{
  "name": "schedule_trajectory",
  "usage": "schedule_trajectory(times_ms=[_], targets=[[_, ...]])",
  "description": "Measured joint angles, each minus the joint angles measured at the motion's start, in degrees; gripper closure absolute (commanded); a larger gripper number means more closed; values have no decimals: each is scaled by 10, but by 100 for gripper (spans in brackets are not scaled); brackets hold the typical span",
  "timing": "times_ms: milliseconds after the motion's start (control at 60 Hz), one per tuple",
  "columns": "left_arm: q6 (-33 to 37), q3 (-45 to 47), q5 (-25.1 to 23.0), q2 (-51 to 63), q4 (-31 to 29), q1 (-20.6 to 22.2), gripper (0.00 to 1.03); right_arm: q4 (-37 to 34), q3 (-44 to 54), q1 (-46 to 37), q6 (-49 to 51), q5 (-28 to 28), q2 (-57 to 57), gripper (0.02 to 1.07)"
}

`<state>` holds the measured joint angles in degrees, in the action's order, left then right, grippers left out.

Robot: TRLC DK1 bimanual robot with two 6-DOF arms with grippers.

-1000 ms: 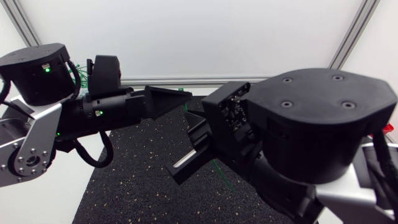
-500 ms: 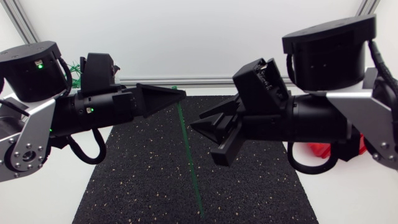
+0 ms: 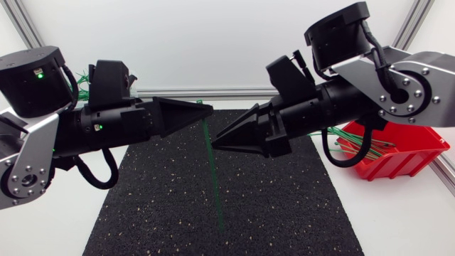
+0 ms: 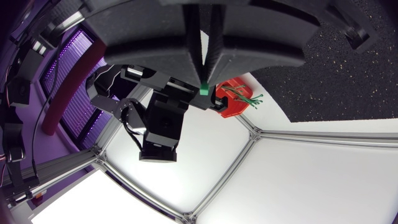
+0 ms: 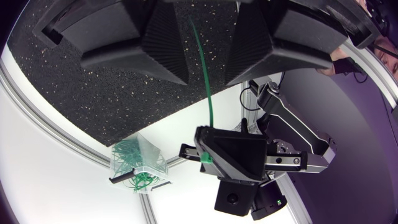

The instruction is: Take a green cable tie from the red box, thread the tail through the head to close it, then place it in the transparent bin on the left.

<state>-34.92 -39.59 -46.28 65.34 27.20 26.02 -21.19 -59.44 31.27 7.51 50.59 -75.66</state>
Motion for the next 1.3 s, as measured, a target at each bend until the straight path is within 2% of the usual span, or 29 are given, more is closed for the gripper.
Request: schedule_trajectory(times_ms=[67,217,567,700,1000,1033,1067,1117,1150,1233,1300], targets=[[0,0,-1,0,-2,0,99,-1,-10,0,7,11,-9,66],[0,1,-2,0,-2,0,99,-2,-17,1,21,24,-31,80],[0,3,-11,0,-1,0,99,-2,-17,17,32,26,-35,85],[0,6,-11,0,-1,0,99,4,-17,24,32,28,-35,102],[0,7,-13,0,-1,0,98,17,-17,25,33,25,-35,102],[0,7,-15,0,-1,0,95,17,-17,25,33,25,-35,102],[0,7,-16,0,-1,-2,86,19,-17,25,32,25,-35,102],[0,8,-20,0,-1,-3,67,21,-16,25,33,25,-35,102],[0,10,-24,0,-1,-4,61,21,-16,25,32,25,-35,102],[0,17,-32,-1,-1,-6,51,21,-16,24,32,25,-34,102],[0,21,-35,-1,-1,-9,49,24,-15,24,32,25,-33,102]])
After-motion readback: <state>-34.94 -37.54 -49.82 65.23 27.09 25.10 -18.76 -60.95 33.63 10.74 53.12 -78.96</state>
